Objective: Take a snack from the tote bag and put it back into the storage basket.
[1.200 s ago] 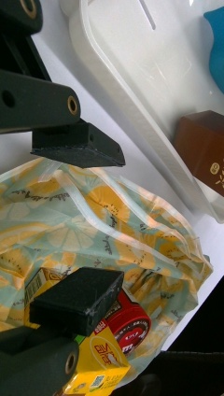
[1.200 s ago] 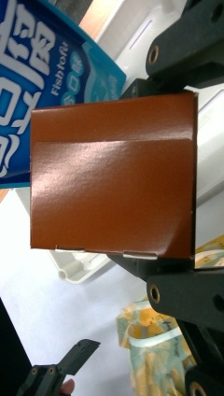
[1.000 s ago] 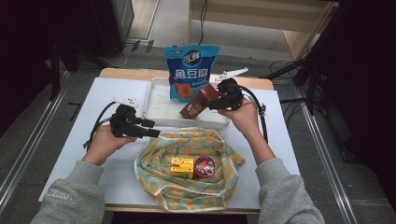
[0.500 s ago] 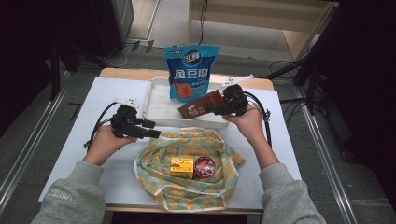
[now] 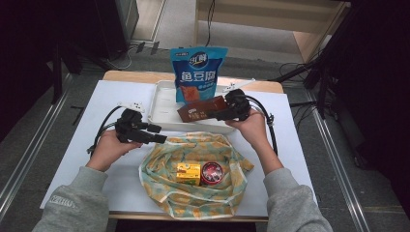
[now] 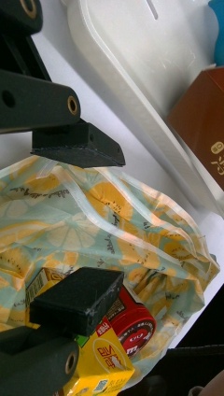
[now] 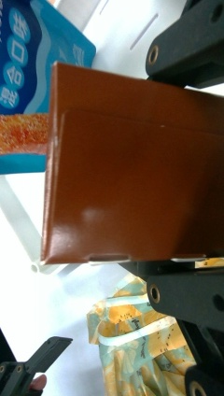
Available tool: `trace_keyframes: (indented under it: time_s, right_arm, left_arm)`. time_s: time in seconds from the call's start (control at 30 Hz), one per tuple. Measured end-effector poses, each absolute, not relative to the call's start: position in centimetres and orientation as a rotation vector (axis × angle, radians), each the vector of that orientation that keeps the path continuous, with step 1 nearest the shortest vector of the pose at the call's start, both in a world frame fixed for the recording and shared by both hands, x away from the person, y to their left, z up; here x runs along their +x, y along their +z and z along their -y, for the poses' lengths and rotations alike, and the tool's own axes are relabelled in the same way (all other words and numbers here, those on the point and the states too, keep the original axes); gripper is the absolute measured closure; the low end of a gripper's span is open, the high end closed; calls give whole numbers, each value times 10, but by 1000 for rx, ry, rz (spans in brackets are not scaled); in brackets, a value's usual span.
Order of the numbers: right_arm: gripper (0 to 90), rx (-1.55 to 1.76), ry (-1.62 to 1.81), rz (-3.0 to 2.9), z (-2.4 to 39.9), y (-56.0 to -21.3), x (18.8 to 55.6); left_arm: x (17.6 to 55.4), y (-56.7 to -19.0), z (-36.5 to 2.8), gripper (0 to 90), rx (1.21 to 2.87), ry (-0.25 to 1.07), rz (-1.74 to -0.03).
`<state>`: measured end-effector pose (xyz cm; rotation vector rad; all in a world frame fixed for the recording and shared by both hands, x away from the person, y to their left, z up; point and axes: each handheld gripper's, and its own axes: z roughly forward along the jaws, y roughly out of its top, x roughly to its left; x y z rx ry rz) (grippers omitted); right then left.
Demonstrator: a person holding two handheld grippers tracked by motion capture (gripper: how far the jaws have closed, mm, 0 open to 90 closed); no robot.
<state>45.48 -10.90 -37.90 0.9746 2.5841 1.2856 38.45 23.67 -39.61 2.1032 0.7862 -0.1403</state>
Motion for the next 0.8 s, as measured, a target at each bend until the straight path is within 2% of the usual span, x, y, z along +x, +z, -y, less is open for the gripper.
trace_keyframes:
  time_s: [0.8]
  right_arm:
    - [431, 959, 1272, -2657, 88, -407, 464]
  left_arm:
    - [383, -395, -236, 388, 2095, -143, -776]
